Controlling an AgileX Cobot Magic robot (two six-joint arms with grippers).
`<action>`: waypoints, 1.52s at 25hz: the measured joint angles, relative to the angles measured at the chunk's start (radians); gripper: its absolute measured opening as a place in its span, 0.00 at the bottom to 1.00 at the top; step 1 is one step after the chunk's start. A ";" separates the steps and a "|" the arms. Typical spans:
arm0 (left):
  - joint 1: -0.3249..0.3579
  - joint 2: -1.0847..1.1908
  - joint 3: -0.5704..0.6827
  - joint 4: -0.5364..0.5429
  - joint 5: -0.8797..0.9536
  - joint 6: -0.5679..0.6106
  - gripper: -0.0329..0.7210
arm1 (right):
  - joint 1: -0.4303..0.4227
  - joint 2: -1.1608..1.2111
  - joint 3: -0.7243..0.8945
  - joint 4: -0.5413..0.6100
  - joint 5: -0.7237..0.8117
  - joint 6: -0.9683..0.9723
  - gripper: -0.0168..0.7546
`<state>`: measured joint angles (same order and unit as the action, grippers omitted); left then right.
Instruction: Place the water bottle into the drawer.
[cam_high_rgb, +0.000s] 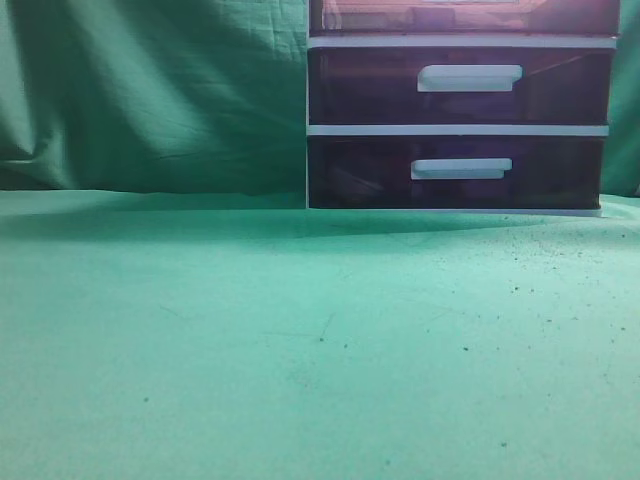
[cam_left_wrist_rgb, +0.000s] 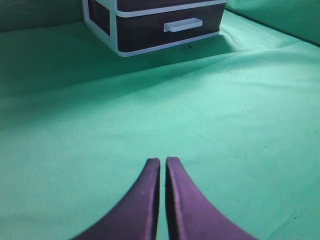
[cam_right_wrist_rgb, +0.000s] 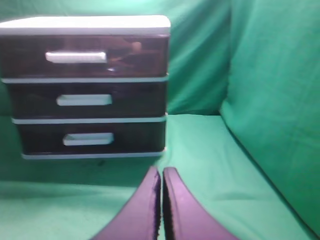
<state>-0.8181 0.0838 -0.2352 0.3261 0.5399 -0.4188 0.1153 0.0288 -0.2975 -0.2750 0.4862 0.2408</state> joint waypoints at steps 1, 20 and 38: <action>0.000 0.000 0.000 0.000 0.000 0.000 0.04 | -0.008 -0.020 0.020 -0.003 0.000 0.000 0.02; 0.000 0.000 0.000 0.000 0.000 0.000 0.04 | -0.151 -0.039 0.324 0.117 -0.140 -0.006 0.02; 0.000 0.000 0.000 0.000 0.000 0.000 0.04 | -0.163 -0.039 0.324 0.192 -0.104 -0.146 0.02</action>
<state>-0.8181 0.0838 -0.2352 0.3261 0.5399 -0.4188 -0.0478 -0.0099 0.0268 -0.0826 0.3820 0.0952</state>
